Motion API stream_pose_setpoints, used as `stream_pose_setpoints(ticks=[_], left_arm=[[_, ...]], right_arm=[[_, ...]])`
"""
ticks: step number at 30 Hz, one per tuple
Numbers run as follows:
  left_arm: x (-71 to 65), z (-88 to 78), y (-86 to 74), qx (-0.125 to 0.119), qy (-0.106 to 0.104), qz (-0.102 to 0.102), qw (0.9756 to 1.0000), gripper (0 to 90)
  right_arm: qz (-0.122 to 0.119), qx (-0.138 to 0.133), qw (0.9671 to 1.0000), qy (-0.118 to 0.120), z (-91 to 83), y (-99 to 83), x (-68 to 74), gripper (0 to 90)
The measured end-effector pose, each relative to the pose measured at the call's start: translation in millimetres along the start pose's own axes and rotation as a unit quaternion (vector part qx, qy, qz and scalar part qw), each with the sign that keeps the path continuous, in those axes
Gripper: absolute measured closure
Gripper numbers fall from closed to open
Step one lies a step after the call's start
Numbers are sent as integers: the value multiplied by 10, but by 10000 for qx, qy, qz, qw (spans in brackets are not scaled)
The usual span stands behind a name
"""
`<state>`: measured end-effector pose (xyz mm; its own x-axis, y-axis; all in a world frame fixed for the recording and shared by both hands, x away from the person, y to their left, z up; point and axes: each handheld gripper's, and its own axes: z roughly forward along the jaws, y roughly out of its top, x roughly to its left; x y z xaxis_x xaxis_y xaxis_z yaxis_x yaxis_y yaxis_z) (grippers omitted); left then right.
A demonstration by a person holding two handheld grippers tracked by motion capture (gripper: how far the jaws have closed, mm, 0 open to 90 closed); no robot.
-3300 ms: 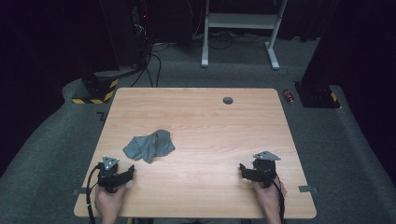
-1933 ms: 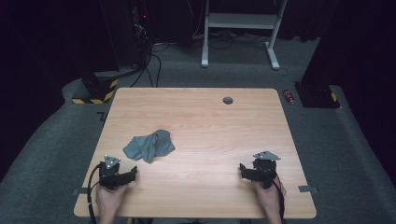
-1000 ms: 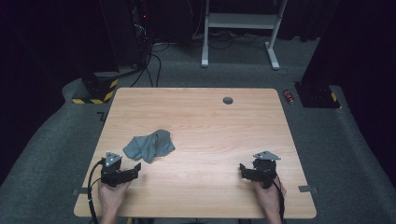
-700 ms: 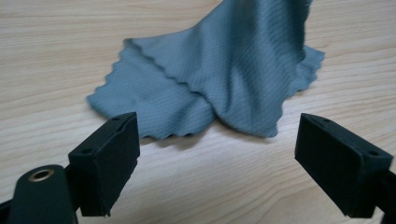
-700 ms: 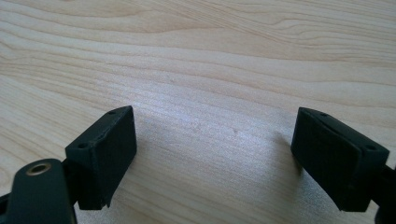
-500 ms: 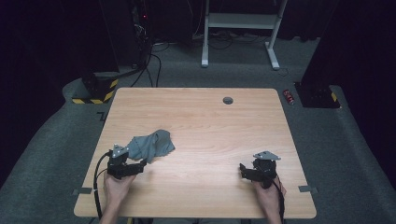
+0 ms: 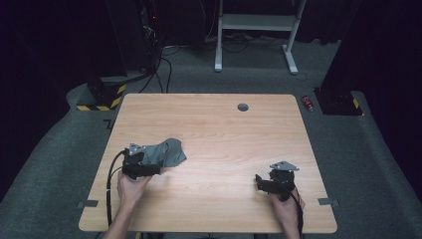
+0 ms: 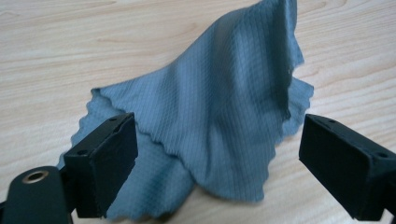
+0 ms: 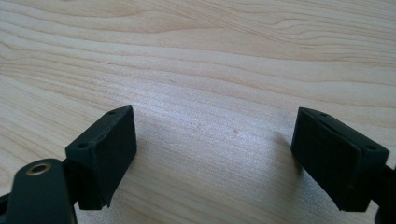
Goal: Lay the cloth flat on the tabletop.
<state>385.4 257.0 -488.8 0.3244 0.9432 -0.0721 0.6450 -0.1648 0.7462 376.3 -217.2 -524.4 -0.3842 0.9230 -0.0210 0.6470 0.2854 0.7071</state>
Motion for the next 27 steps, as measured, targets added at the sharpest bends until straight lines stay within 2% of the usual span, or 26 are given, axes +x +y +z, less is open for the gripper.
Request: stream_pose_setpoints(ticks=[3,7,8,11,15,20,22,25,26,27], left_arm=[[-16,44,36,22,-19,0,10000,114],[-35,145,105,177,33,102,9998,113],[-22,193,132,174,6,16,9998,112],[-16,237,148,246,-7,-30,9997,112],[-66,352,161,405,81,66,9991,120],[-98,465,160,592,160,135,9980,173],[-119,530,150,721,248,197,9969,197],[-143,554,138,739,352,276,9963,220],[-154,549,133,680,382,299,9965,300],[-147,548,135,672,407,277,9965,313]], right_arm=[[0,0,10000,0,0,0,0,138],[0,0,10000,0,0,0,1,138],[1,1,10000,1,0,0,0,139],[1,1,10000,0,0,0,0,139],[0,1,10000,0,0,0,0,139],[4,2,10000,1,-1,0,1,139],[2,1,10000,0,-1,0,1,139],[3,2,10000,1,-1,0,1,139],[1,0,10000,1,0,0,1,139],[2,0,10000,1,0,0,1,139]])
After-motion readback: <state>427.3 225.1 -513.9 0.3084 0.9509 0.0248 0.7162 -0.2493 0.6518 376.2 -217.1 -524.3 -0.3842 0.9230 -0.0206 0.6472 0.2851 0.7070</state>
